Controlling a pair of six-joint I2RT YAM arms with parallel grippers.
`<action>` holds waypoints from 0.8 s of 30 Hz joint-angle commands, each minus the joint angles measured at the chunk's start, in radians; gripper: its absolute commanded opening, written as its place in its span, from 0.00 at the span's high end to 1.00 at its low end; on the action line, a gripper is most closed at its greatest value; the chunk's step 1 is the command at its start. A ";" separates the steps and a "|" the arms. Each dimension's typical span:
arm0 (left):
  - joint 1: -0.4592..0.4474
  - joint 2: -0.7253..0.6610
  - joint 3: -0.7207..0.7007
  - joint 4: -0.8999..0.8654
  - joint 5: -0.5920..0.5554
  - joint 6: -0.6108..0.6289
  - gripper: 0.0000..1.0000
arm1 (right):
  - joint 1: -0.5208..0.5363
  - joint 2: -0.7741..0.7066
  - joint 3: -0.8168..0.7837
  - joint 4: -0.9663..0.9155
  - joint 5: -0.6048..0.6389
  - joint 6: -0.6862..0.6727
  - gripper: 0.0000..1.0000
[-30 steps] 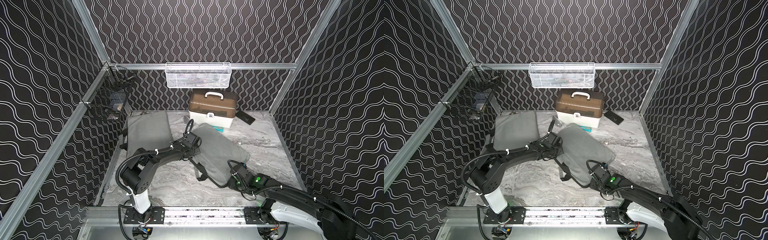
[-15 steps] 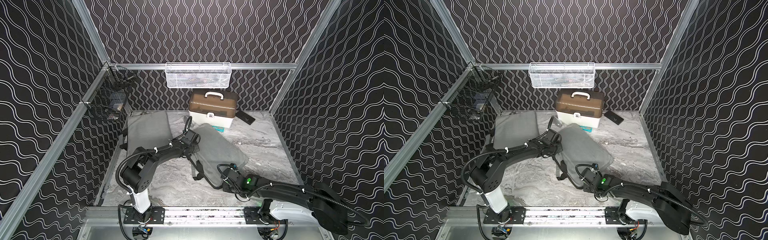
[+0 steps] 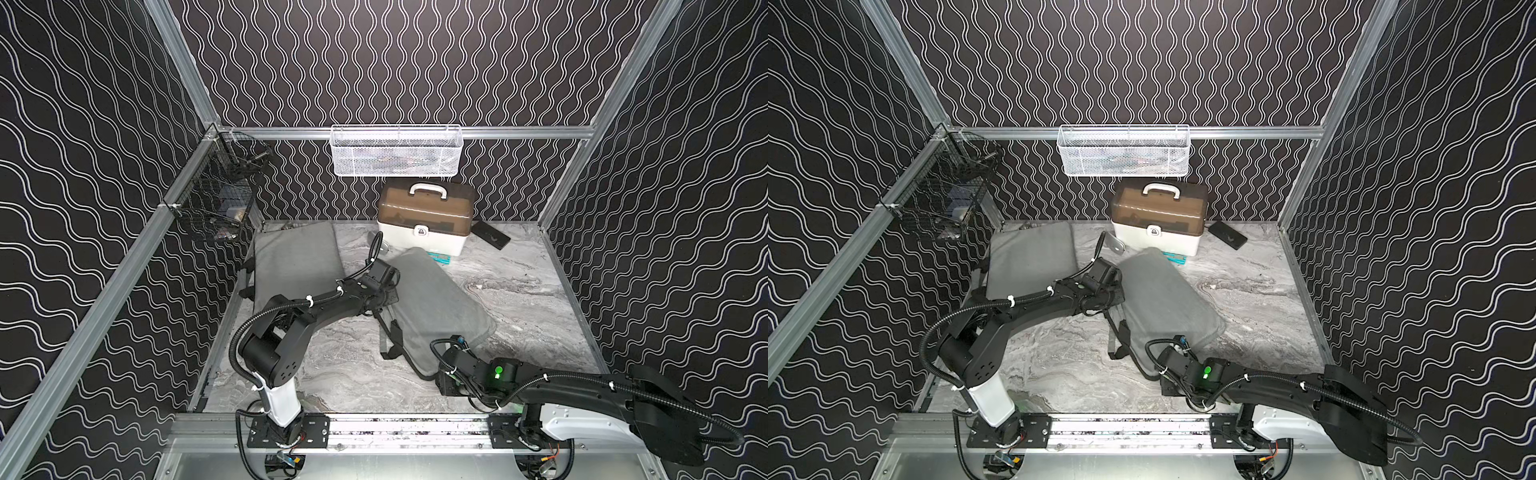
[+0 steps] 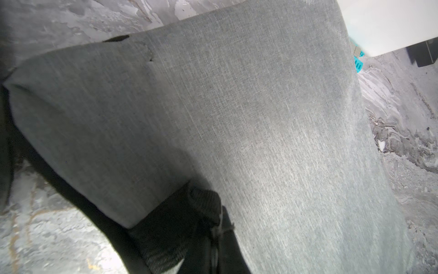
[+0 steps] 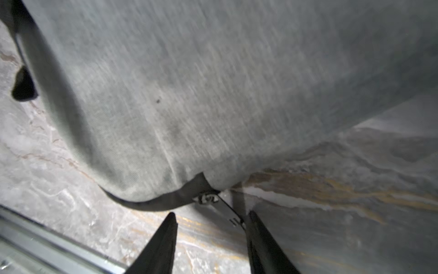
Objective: Put the mouse into the laptop bag
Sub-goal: Unzip the zipper on the zippered laptop bag.
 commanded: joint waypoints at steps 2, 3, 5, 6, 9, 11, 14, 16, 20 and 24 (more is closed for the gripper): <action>0.003 -0.005 -0.005 0.069 -0.005 0.001 1.00 | 0.017 0.046 0.003 -0.013 0.018 0.022 0.54; 0.003 -0.005 -0.006 0.070 -0.005 0.000 1.00 | 0.018 0.056 0.008 -0.017 0.028 0.027 0.56; 0.003 -0.006 -0.006 0.070 -0.005 -0.002 1.00 | 0.019 0.070 0.014 -0.022 0.041 0.032 0.58; 0.003 -0.005 -0.006 0.069 -0.005 0.000 1.00 | 0.019 0.077 0.018 -0.028 0.049 0.036 0.59; 0.003 -0.006 -0.006 0.069 -0.005 -0.001 1.00 | 0.020 0.085 0.024 -0.048 0.071 0.049 0.61; 0.003 -0.009 -0.010 0.070 -0.003 -0.002 1.00 | 0.020 0.078 0.018 -0.053 0.080 0.059 0.63; 0.003 -0.013 -0.015 0.070 -0.006 -0.003 1.00 | 0.020 0.051 0.000 -0.062 0.089 0.074 0.68; 0.003 -0.017 -0.017 0.072 -0.008 -0.002 1.00 | 0.020 0.027 -0.015 -0.061 0.089 0.079 0.73; 0.003 -0.023 -0.021 0.072 -0.009 -0.008 1.00 | 0.020 -0.017 -0.039 -0.050 0.080 0.083 0.83; 0.003 -0.030 -0.025 0.071 -0.008 -0.013 1.00 | 0.019 -0.020 -0.041 -0.051 0.084 0.087 0.96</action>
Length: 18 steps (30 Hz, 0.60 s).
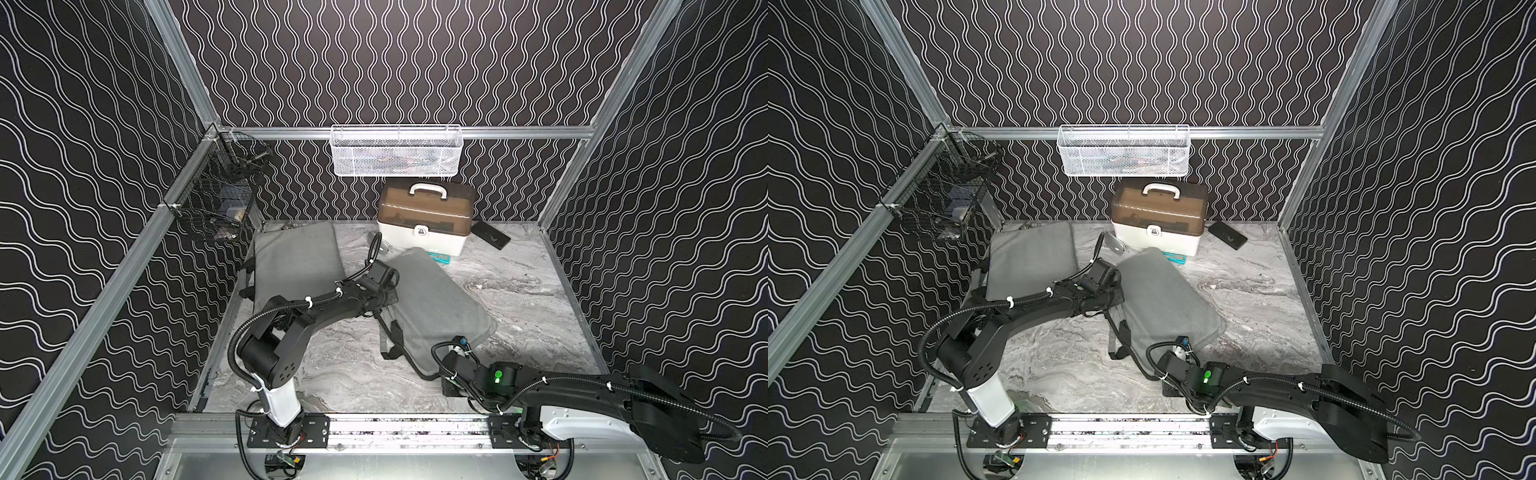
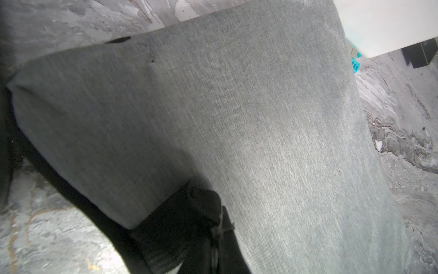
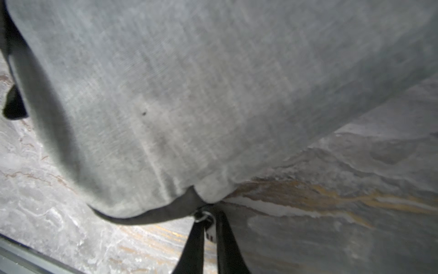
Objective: Put the mouse into the laptop bag
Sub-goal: Unzip the zipper on the zippered laptop bag.
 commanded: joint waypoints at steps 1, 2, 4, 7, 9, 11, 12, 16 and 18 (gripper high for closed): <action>0.003 -0.018 -0.004 0.048 -0.011 -0.012 1.00 | 0.000 0.001 -0.004 -0.063 0.005 0.022 0.99; 0.003 -0.020 -0.005 0.048 -0.012 -0.013 1.00 | 0.001 0.004 -0.002 -0.060 0.004 0.019 1.00; 0.003 -0.024 -0.008 0.046 -0.014 -0.016 1.00 | 0.000 0.007 -0.001 -0.057 0.005 0.018 1.00; 0.003 -0.026 -0.011 0.045 -0.014 -0.019 1.00 | 0.001 0.001 0.002 -0.065 0.011 0.022 1.00; 0.003 -0.029 -0.015 0.040 -0.021 -0.024 1.00 | 0.001 -0.005 0.009 -0.089 0.021 0.031 1.00; 0.003 -0.043 -0.018 0.012 -0.039 -0.039 0.90 | 0.000 -0.011 0.026 -0.148 0.044 0.055 1.00; 0.003 -0.060 -0.033 0.006 -0.042 -0.047 0.72 | 0.000 -0.015 0.042 -0.188 0.059 0.072 1.00; 0.000 -0.195 -0.169 0.040 -0.012 -0.094 0.18 | 0.000 -0.056 0.063 -0.268 0.092 0.130 1.00; -0.004 -0.282 -0.257 0.067 0.017 -0.119 0.14 | -0.002 -0.078 0.053 -0.281 0.133 0.167 1.00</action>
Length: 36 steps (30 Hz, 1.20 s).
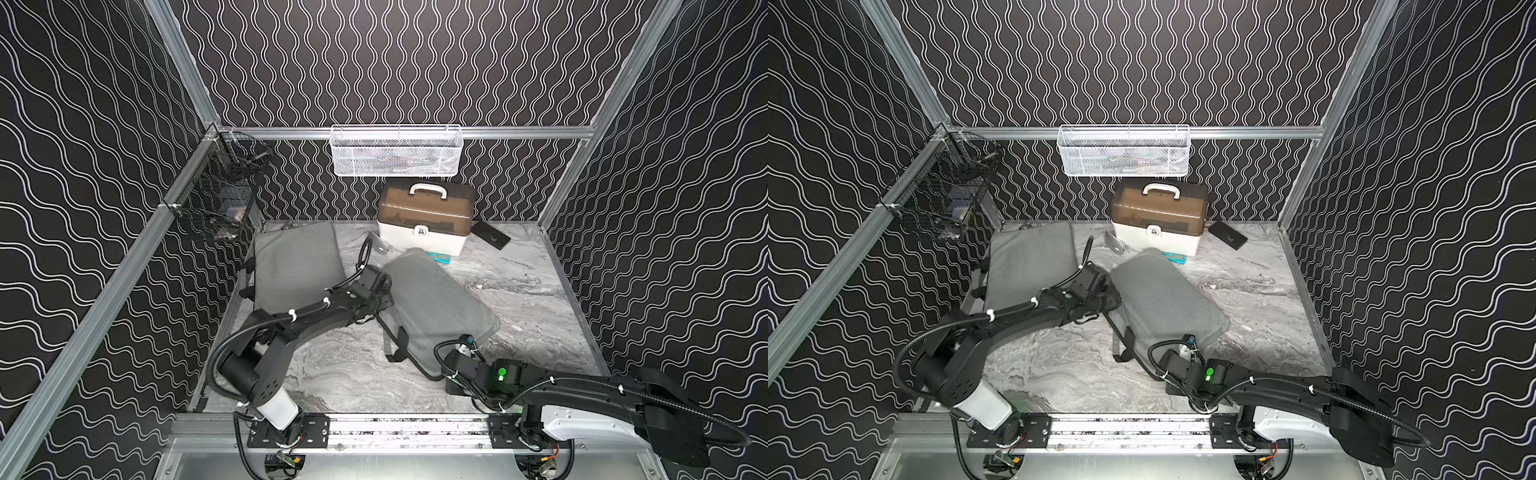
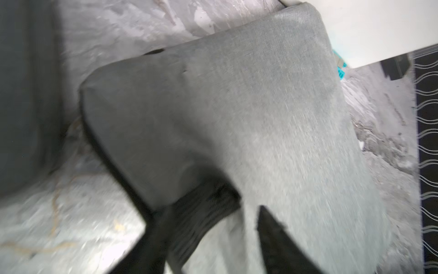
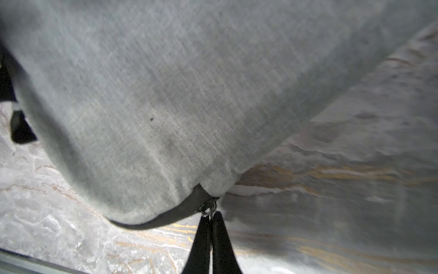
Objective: Put the mouse into the laptop bag
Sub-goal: Unzip the zipper on the zippered laptop bag.
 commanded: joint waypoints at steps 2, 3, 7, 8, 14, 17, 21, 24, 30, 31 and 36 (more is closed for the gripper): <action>-0.023 -0.164 -0.155 0.067 0.045 -0.079 0.11 | -0.019 -0.038 -0.005 -0.137 0.115 0.116 1.00; -0.045 -0.210 -0.200 0.082 0.051 -0.095 0.09 | -0.036 -0.049 -0.002 -0.167 0.138 0.138 1.00; -0.217 -0.324 -0.314 0.174 0.008 -0.162 0.01 | -0.167 -0.087 0.007 -0.202 0.099 0.147 1.00; -0.275 -0.321 -0.325 0.216 -0.010 -0.169 0.01 | -0.215 -0.091 0.004 -0.181 0.048 0.130 1.00; -0.438 -0.147 -0.255 0.355 -0.086 -0.165 0.01 | -0.282 0.006 0.093 -0.275 -0.042 0.206 1.00; -0.451 -0.035 -0.214 0.419 -0.111 -0.159 0.01 | -0.284 0.059 0.150 -0.352 -0.023 0.243 1.00; -0.455 0.119 -0.143 0.482 -0.113 -0.149 0.21 | -0.285 0.084 0.136 -0.249 -0.104 0.210 1.00; -0.455 0.215 -0.085 0.506 -0.117 -0.151 0.65 | -0.279 0.100 0.129 -0.185 -0.159 0.204 1.00; -0.483 0.313 0.001 0.529 -0.112 -0.167 0.90 | -0.196 0.158 0.159 -0.068 -0.219 0.220 1.00; -0.485 0.315 0.007 0.523 -0.119 -0.168 0.90 | -0.184 0.168 0.183 -0.105 -0.194 0.231 1.00; -0.496 0.253 -0.047 0.539 -0.154 -0.168 0.78 | -0.181 0.122 0.161 -0.112 -0.139 0.254 1.00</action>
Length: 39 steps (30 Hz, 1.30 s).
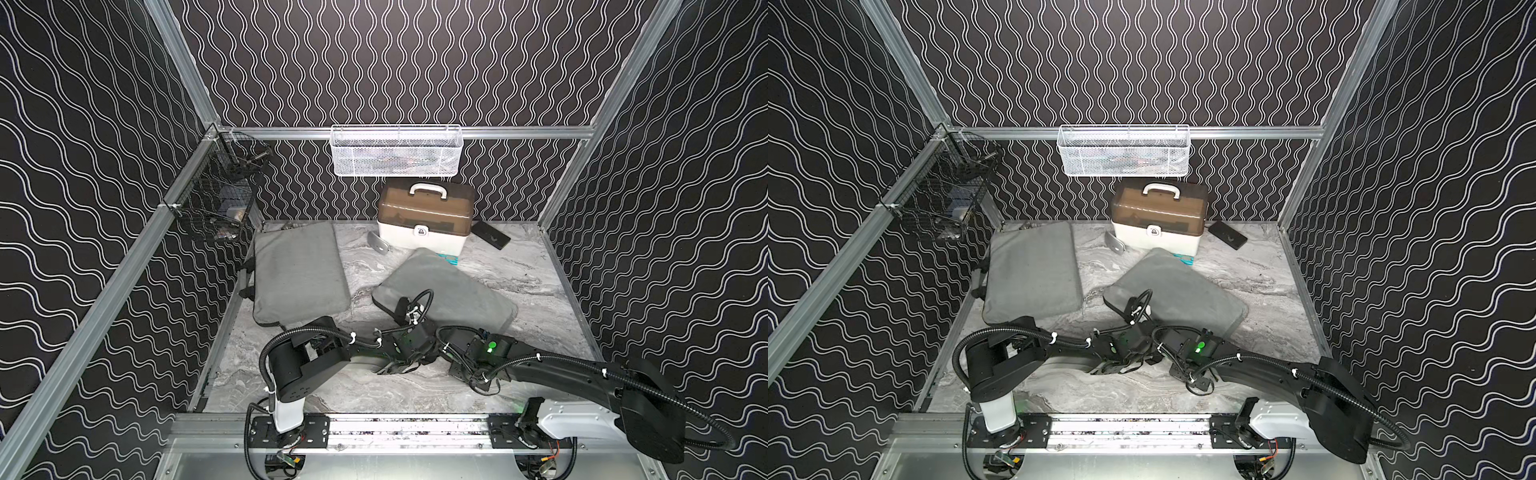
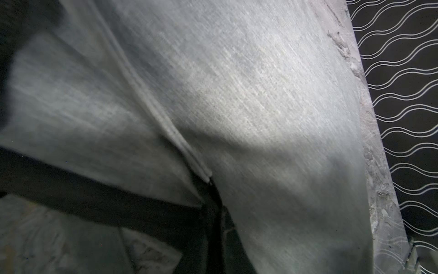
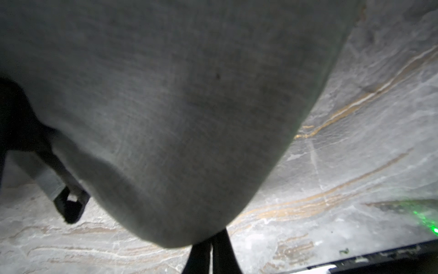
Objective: Put the mouse into the laptop bag
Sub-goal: Unzip the zipper on the zippered laptop bag.
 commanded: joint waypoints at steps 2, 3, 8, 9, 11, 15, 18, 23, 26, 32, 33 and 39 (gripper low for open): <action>-0.012 -0.082 -0.057 0.085 0.001 -0.017 0.63 | -0.024 -0.065 -0.040 0.081 0.030 0.079 1.00; -0.013 -0.110 -0.079 0.081 -0.013 -0.019 0.55 | -0.048 -0.083 -0.052 0.052 0.034 0.094 1.00; -0.010 -0.291 -0.140 -0.044 -0.133 0.001 0.27 | -0.199 -0.173 -0.090 -0.082 0.019 0.099 1.00; -0.003 -0.327 -0.157 -0.050 -0.158 0.013 0.25 | -0.237 -0.188 -0.094 -0.118 0.014 0.103 1.00; 0.021 -0.406 -0.199 -0.049 -0.180 0.029 0.23 | -0.310 -0.205 -0.081 -0.217 0.028 0.111 1.00; 0.149 -0.526 -0.246 -0.098 -0.146 0.048 0.18 | -0.434 -0.235 -0.026 -0.387 0.074 0.148 1.00; 0.271 -0.537 -0.278 -0.066 -0.067 0.063 0.17 | -0.513 -0.245 -0.005 -0.363 0.039 0.090 1.00; 0.385 -0.435 -0.280 0.037 0.049 0.100 0.14 | -0.704 -0.179 0.044 -0.339 -0.012 -0.011 1.00; 0.399 -0.344 -0.272 0.145 0.124 0.110 0.13 | -0.784 -0.121 0.052 -0.294 -0.077 -0.083 1.00; 0.401 -0.152 -0.238 0.320 0.177 0.107 0.13 | -0.795 -0.069 0.033 -0.224 -0.104 -0.110 1.00; 0.401 -0.120 -0.229 0.346 0.191 0.102 0.16 | -0.795 -0.062 0.025 -0.207 -0.122 -0.111 1.00; 0.384 0.034 -0.177 0.474 0.274 0.080 0.82 | -0.783 -0.033 0.010 -0.152 -0.217 -0.092 1.00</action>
